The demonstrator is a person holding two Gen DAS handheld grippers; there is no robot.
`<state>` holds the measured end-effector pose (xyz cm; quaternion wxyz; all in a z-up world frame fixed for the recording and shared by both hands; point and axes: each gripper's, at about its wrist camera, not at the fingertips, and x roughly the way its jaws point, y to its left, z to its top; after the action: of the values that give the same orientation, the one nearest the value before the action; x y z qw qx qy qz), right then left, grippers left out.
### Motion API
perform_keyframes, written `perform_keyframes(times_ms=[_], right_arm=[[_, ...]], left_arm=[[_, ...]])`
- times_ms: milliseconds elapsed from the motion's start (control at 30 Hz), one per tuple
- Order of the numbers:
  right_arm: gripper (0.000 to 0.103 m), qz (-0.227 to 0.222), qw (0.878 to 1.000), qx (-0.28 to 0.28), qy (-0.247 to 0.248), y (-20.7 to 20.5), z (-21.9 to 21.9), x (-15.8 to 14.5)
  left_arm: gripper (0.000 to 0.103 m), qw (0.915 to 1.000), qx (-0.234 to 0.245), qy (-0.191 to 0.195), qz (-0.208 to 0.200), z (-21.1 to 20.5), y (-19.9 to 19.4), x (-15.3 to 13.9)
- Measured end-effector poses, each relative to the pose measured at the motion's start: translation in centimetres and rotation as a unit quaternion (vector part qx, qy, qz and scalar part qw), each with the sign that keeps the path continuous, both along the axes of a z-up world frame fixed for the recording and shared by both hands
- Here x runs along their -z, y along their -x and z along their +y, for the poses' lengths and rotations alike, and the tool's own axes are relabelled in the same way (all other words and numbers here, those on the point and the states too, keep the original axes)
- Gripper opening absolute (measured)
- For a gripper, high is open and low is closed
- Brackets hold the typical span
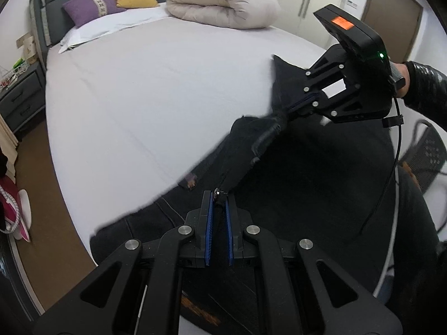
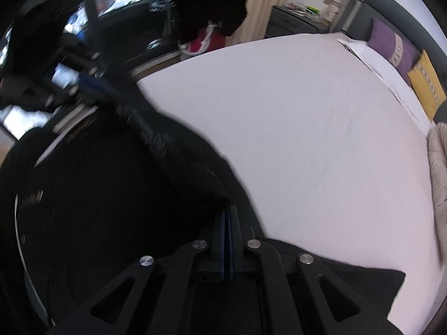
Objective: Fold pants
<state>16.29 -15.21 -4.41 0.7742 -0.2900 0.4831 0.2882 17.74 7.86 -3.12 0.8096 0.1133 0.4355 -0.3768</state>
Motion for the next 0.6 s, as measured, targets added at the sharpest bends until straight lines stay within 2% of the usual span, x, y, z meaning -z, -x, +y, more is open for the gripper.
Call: perform_keyframes(times_ms=[167,267,467,600], right_arm=[[0.003,0.008,0.999,-0.026,0.025,6.0,-0.7,0.7],[0.003,0.011,0.997,-0.049,0.052,9.8,-0.6,1.8],[0.003,0.018,0.99,-0.098,0.104,15.1,0.2,4.1],[0.003,0.01,0.98,-0.142,0.142,18.7,0.7,4.9]], left_arm=[[0.007,0.9988,0.046,-0.014,0.004,-0.9,6.3,-0.2],[0.007,0.9974,0.067,-0.012,0.022,-1.4,9.8,0.0],[0.007,0.9913,0.116,-0.045,0.044,-3.1,16.5,1.7],[0.007,0.9861,0.146,-0.06,0.052,-3.4,19.0,1.9]])
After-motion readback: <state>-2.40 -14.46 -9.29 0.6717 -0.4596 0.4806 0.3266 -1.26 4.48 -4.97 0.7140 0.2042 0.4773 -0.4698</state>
